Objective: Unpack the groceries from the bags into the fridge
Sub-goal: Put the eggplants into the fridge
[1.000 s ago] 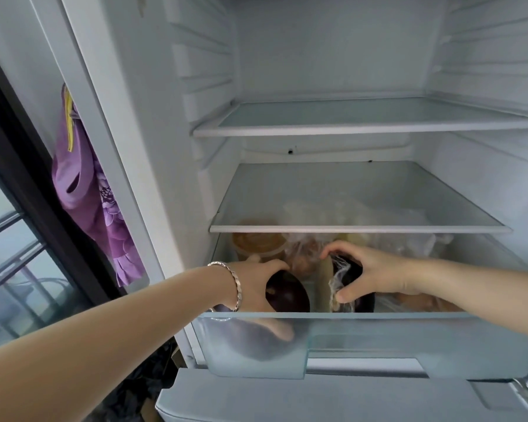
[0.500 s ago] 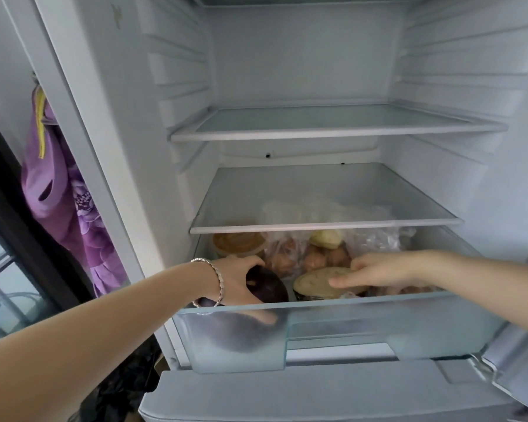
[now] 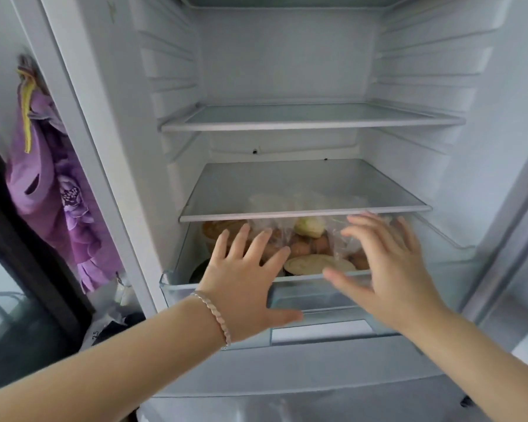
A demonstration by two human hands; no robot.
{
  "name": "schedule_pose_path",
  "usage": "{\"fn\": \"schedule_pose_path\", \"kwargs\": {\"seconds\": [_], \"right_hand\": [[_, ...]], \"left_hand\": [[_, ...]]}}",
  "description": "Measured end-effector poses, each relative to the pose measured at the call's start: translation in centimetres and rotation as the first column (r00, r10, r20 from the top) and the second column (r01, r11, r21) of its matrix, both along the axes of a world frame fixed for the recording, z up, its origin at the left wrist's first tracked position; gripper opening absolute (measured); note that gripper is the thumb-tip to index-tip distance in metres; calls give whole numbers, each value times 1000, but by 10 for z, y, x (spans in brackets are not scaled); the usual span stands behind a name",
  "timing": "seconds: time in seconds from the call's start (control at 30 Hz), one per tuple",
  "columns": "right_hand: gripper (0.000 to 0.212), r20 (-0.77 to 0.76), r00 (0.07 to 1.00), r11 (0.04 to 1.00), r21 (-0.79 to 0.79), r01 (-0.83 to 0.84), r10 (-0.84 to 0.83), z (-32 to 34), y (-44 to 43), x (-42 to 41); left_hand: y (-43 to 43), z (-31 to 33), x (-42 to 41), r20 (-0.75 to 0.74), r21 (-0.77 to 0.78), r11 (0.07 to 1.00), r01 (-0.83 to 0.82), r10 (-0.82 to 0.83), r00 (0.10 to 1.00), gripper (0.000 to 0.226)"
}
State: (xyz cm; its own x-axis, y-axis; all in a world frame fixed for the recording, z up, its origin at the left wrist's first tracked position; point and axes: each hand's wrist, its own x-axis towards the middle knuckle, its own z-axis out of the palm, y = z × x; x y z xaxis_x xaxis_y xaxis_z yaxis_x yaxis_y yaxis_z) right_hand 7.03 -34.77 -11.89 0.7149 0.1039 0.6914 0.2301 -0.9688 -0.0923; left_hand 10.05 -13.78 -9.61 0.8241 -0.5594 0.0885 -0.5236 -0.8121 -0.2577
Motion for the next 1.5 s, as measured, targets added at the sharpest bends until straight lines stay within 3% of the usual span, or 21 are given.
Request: {"fn": "schedule_pose_path", "kwargs": {"seconds": [0.07,0.17,0.3,0.47,0.63,0.9,1.03,1.13,1.2,1.27,1.37,1.43,1.5], "right_hand": [[86,-73,997,974,-225,-16,0,-18,-12,3],[96,2,1000,943,-332,6,-6,-29,-21,10],[103,40,997,948,-307,80,-72,-28,-17,29],[116,-81,982,949,-283,139,-168,-25,-8,66],[133,-140,951,947,-211,242,-275,-24,-3,99],[135,-94,921,924,-104,369,-379,-29,8,120],[121,-66,931,931,-104,351,-358,-25,20,116],[83,0,970,964,-116,241,-243,-21,30,109],[47,-23,992,992,-43,122,-123,-11,43,97],[20,-215,976,998,57,1,11,4,57,82],[22,-527,847,992,-52,-114,70,15,71,68],[22,-621,779,969,-124,-212,91,23,80,59],[23,-690,713,938,-152,-312,125,29,90,49]], "left_hand": [[3,-5,7,114,-87,996,35,-25,993,88],[8,-11,20,166,-151,985,84,-59,984,92],[9,-13,40,173,-166,984,69,-39,984,97],[1,-6,71,136,-119,987,-110,126,983,108],[-11,-12,96,218,-132,970,-203,228,949,113],[-22,-26,120,244,-182,974,-136,178,953,96],[-22,-20,118,156,-198,976,-93,125,980,83],[-12,-9,118,10,-227,974,-15,18,1000,77],[-2,0,106,-59,-372,928,3,-27,998,71],[9,5,87,-24,-518,855,-20,9,1000,57],[23,11,48,-4,-620,770,-149,187,982,34],[32,12,22,-118,-543,765,-347,340,933,23],[41,8,-3,-196,-370,762,-531,495,847,22]]}}
